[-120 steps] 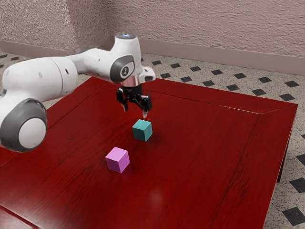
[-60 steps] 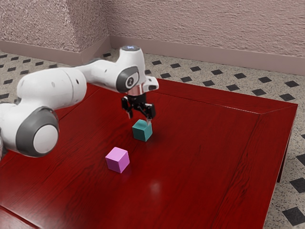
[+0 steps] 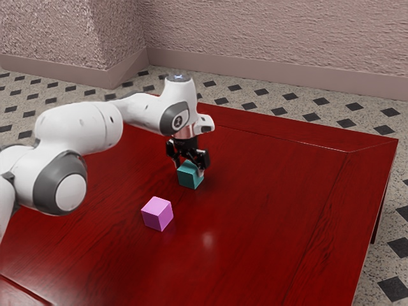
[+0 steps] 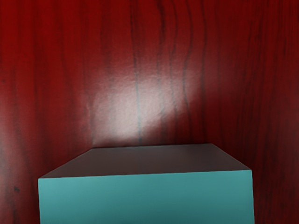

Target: Pick up the blue block with one arm, and put the blue block on the pink block with one arm

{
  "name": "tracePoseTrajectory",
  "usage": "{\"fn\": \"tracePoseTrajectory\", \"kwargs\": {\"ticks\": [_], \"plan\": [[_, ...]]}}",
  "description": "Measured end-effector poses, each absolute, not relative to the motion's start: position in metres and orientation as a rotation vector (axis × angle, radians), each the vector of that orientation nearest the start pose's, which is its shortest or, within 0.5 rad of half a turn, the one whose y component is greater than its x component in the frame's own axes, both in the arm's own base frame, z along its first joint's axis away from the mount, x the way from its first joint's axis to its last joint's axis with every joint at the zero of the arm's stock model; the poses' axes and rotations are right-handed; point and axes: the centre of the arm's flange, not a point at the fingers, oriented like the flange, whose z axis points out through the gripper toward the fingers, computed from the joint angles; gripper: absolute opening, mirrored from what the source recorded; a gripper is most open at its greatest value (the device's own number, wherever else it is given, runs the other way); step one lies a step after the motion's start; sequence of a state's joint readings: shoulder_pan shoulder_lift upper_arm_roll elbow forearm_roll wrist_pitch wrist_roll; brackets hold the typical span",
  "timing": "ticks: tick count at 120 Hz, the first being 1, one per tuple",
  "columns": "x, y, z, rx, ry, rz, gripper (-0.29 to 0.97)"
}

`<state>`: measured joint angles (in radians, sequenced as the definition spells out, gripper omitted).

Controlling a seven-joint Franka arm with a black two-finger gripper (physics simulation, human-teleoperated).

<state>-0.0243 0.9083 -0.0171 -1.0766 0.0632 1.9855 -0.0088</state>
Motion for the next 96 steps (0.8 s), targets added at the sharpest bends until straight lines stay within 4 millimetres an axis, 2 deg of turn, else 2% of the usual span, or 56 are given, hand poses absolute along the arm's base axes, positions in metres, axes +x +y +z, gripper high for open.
{"fn": "tracePoseTrajectory", "kwargs": {"ticks": [10, 28, 63, 96], "plan": [[0.772, -0.022, 0.267, -3.097, 0.078, 0.011, 0.68], [0.772, -0.019, 0.264, -3.101, 0.073, 0.013, 0.68], [0.773, -0.017, 0.264, -3.119, 0.055, 0.0, 0.53], [0.774, -0.016, 0.265, -3.125, 0.046, -0.005, 0.45]]}}
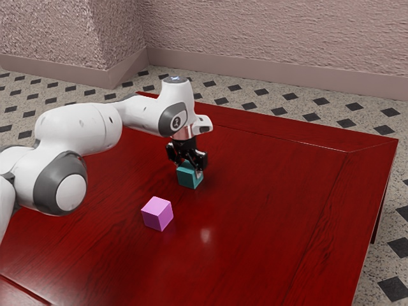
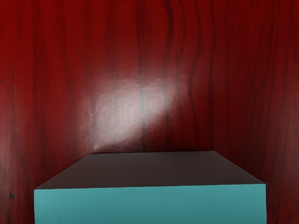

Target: Pick up the blue block with one arm, and put the blue block on the pink block with one arm

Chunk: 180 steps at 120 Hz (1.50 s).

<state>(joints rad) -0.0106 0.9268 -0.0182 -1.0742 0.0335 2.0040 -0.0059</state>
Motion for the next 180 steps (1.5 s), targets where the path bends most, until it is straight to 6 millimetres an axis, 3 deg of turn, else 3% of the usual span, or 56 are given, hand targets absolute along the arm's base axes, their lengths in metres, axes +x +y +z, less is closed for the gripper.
{"fn": "tracePoseTrajectory", "kwargs": {"ticks": [22, 31, 38, 57, 67, 86, 116, 180], "plan": [[0.773, -0.018, 0.273, -3.136, 0.037, -0.008, 0.4], [0.772, -0.016, 0.288, -3.142, 0.028, -0.026, 0.39], [0.766, -0.014, 0.312, -3.144, 0.022, -0.044, 0.38], [0.725, -0.017, 0.363, -3.147, 0.026, -0.017, 0.36], [0.699, -0.018, 0.38, -3.148, 0.027, 0.008, 0.36], [0.656, -0.016, 0.384, -3.144, 0.023, 0.069, 0.36], [0.614, -0.017, 0.374, -3.14, 0.02, 0.133, 0.36], [0.587, -0.022, 0.358, -3.135, 0.011, 0.142, 0.36]]}}
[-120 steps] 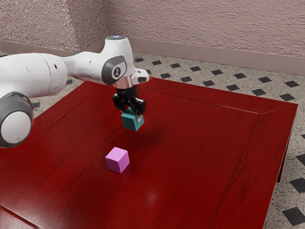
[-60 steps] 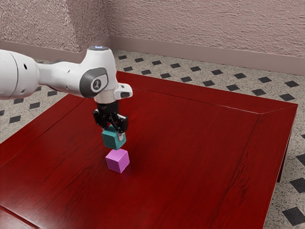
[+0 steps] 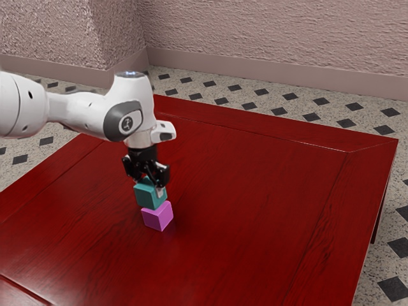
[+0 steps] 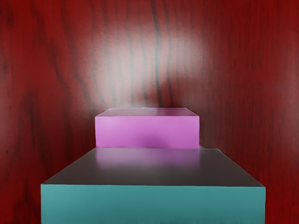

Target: Pick up the blue block with one arm, and put the blue block on the pink block with one arm

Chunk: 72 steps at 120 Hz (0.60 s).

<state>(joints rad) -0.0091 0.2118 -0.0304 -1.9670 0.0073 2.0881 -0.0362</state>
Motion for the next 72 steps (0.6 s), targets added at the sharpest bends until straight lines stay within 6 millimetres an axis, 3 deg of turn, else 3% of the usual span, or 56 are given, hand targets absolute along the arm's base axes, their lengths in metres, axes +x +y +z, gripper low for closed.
{"fn": "tracePoseTrajectory", "kwargs": {"ticks": [72], "plan": [[0.5893, -0.0204, 0.3556, -3.136, -0.014, 0.082, 0.4]]}}
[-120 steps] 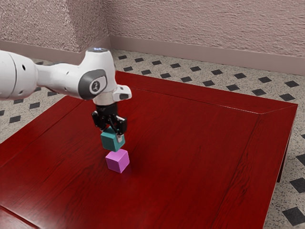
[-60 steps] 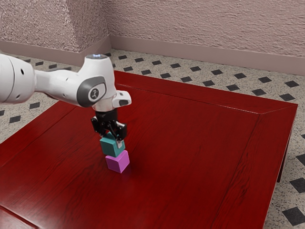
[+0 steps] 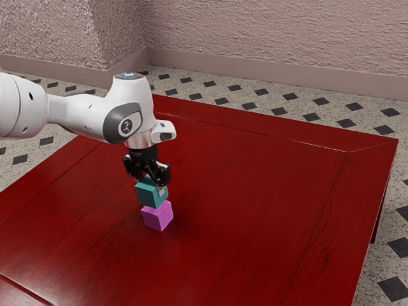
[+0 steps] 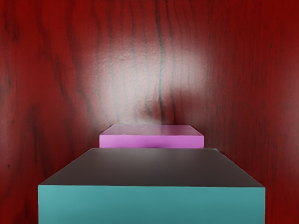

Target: Pick up the blue block with one arm, and put the blue block on the pink block with one arm

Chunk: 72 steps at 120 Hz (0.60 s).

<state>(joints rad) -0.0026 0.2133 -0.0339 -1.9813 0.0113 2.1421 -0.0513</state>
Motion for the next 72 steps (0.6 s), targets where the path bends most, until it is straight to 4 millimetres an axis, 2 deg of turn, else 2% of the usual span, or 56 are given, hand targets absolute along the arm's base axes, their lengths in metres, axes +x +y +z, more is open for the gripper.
{"fn": "tracePoseTrajectory", "kwargs": {"ticks": [25, 34, 41, 50, 58, 72], "plan": [[0.589, -0.021, 0.361, -3.142, -0.012, 0.067, 0.57], [0.587, -0.022, 0.383, -3.143, -0.009, 0.02, 0.6], [0.586, -0.024, 0.412, -3.141, 0.0, -0.028, 0.62], [0.583, -0.026, 0.437, -3.138, 0.01, -0.064, 0.64], [0.58, -0.027, 0.444, -3.137, 0.013, -0.063, 0.65], [0.578, -0.027, 0.446, -3.135, 0.019, -0.042, 0.66]]}}
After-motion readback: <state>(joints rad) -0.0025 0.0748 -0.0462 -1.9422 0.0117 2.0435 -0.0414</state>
